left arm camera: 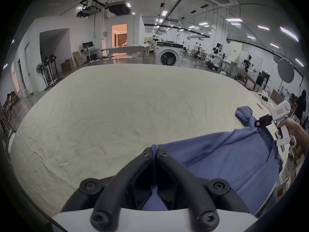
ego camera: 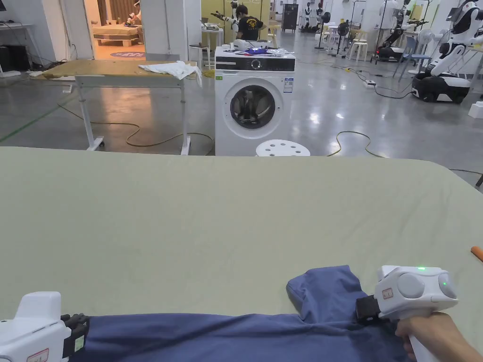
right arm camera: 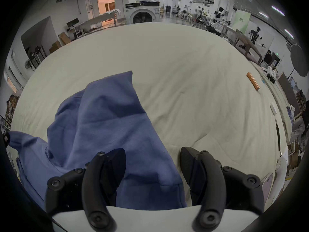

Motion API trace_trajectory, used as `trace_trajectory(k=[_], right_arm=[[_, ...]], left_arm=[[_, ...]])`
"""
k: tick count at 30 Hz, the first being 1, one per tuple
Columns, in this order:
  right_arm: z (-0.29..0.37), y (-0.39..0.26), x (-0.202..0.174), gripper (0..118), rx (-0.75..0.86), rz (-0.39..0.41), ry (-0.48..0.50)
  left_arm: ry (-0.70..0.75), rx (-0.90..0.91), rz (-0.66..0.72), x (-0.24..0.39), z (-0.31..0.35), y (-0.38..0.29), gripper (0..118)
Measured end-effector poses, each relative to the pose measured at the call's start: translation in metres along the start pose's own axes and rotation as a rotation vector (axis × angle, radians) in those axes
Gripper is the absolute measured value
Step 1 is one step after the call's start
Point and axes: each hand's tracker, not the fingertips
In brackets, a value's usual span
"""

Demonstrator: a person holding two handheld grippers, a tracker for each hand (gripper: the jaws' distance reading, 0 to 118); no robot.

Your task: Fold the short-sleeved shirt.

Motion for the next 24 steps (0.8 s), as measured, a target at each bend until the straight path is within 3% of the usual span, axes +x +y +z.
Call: trace_trajectory(k=[2, 4, 6, 9, 13, 24], right_arm=[[0.002, 0.001, 0.000, 47, 0.011, -0.008, -0.007], [0.004, 0.000, -0.001, 17, 0.040, -0.027, -0.023], [0.003, 0.000, -0.002, 4, 0.047, -0.011, -0.010], [0.015, -0.008, -0.004, 2, 0.070, -0.011, 0.009], [0.053, -0.026, -0.004, 1, 0.192, -0.070, 0.031], [0.201, -0.103, -0.002, 1, 0.351, -0.009, 0.041]], left_arm=[[0.011, -0.003, -0.004, -0.010, -0.007, 0.001, 0], [0.013, -0.003, -0.003, -0.012, -0.008, 0.001, 0], [0.014, -0.004, -0.001, -0.012, -0.010, 0.002, 0], [0.018, 0.003, 0.005, -0.016, -0.009, 0.003, 0], [0.025, 0.025, 0.013, -0.022, 0.000, 0.003, 0], [-0.057, 0.146, 0.025, -0.050, 0.065, -0.014, 0]])
